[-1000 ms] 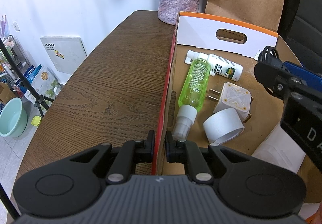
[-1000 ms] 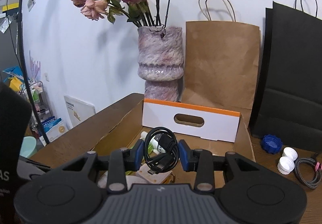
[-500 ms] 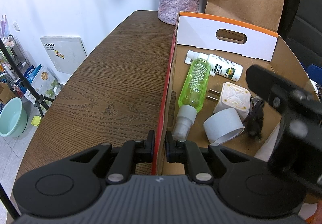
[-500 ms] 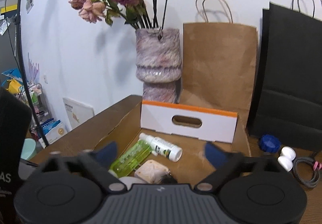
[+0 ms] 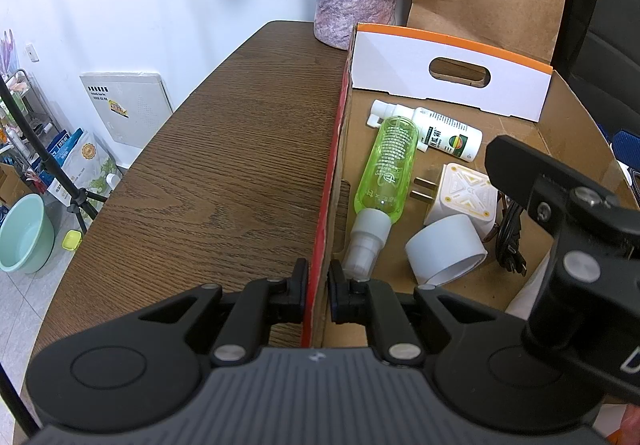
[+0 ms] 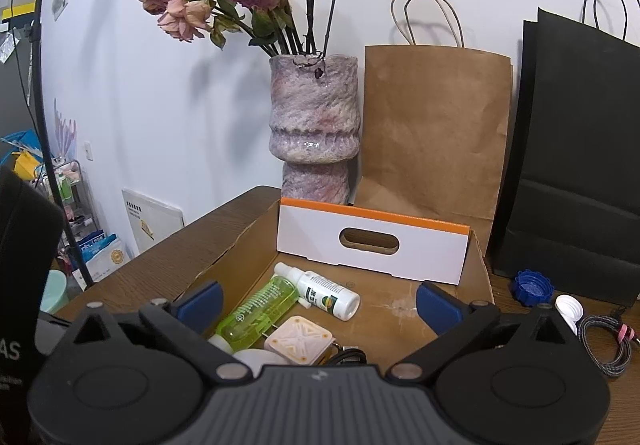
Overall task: Organize rigid objects
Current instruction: 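Move the right tool back to the braided black cable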
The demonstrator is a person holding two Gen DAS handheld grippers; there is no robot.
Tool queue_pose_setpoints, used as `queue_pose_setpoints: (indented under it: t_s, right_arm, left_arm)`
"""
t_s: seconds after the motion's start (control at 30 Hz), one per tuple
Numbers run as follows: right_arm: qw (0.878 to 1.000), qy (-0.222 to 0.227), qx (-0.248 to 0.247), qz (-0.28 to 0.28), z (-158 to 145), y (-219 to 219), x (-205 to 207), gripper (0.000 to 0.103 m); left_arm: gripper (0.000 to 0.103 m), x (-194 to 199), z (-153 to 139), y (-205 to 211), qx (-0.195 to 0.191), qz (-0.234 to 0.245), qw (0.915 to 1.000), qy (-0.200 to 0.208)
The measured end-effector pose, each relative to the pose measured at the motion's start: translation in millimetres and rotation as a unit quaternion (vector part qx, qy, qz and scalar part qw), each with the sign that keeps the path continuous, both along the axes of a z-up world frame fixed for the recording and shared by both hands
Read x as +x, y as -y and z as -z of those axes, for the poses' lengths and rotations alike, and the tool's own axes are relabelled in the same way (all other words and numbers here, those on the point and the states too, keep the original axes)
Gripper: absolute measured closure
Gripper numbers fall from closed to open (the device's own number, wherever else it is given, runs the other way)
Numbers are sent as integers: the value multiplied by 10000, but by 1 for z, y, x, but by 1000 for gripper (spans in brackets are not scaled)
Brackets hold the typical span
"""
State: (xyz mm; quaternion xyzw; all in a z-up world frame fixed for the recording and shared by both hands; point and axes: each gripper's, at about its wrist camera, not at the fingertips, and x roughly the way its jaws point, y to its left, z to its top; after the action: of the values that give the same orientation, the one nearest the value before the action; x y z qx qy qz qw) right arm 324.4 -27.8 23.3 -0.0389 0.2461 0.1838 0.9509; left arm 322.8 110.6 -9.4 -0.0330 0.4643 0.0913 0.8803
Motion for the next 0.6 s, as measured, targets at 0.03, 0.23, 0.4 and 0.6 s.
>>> queue_pose_setpoints:
  t_s: [0.03, 0.23, 0.4, 0.6]
  right_arm:
    - [10000, -1, 0, 1, 0, 0, 0, 0]
    - [10000, 21, -2, 30, 0, 0, 0, 0]
    - [9999, 108, -22, 102, -2, 6, -1, 0]
    - [9984, 223, 208, 474, -15, 47, 3, 0]
  left_arm:
    - [92, 0, 0, 0, -1, 0, 10000, 0]
    - [92, 0, 0, 0, -2, -1, 10000, 0]
    - [92, 0, 0, 1, 8, -5, 10000, 2]
    - [92, 0, -1, 0, -1, -7, 10000, 3]
